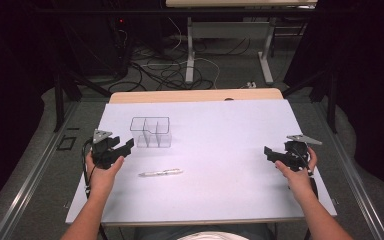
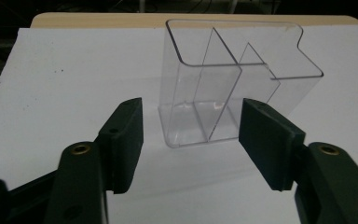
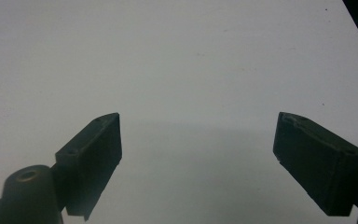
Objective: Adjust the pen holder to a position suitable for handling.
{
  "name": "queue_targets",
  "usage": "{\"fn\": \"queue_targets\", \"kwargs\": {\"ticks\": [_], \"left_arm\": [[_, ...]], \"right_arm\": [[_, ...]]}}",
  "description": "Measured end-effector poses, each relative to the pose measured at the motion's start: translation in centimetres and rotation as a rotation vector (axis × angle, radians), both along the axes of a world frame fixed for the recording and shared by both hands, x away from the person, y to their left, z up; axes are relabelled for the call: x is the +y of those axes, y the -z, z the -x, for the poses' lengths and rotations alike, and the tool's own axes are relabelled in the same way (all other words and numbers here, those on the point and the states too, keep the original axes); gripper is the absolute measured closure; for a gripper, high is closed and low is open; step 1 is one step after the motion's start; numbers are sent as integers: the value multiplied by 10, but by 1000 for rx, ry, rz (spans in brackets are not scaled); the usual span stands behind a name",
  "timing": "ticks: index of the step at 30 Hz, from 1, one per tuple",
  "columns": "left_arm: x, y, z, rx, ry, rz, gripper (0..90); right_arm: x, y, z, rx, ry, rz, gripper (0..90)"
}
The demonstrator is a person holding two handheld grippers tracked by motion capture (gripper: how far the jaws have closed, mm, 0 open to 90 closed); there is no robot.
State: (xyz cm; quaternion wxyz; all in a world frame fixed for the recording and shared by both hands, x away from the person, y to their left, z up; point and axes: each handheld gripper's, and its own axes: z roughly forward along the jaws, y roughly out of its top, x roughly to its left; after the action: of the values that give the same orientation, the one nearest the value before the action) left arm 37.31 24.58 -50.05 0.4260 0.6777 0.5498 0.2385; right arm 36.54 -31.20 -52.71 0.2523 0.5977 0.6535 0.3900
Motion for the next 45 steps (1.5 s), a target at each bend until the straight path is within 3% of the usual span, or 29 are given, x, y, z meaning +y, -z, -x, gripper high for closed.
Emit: {"fn": "queue_targets", "kwargs": {"ticks": [6,8,13,17,19,24,28,45], "left_arm": [[2,-8,-7,-25,-39,43,463],[3,-10,-12,-9,-47,55,493],[2,-17,-22,-18,-53,68,549],[0,-20,-30,-19,-70,53,567],[-1,-21,-35,-18,-83,45,623],[-6,-20,-50,38,-96,18,686],[-8,-19,-56,48,-115,-4,733],[-14,-12,-70,114,-96,-77,893]], "right_arm": [[0,2,0,11,5,-5,150],[1,2,0,16,9,-9,150],[3,4,0,19,5,-1,150],[4,5,0,21,1,1,150],[5,5,0,23,3,0,150],[7,6,0,32,1,1,150],[8,7,0,36,2,3,150],[9,10,-1,45,-17,19,150]]}}
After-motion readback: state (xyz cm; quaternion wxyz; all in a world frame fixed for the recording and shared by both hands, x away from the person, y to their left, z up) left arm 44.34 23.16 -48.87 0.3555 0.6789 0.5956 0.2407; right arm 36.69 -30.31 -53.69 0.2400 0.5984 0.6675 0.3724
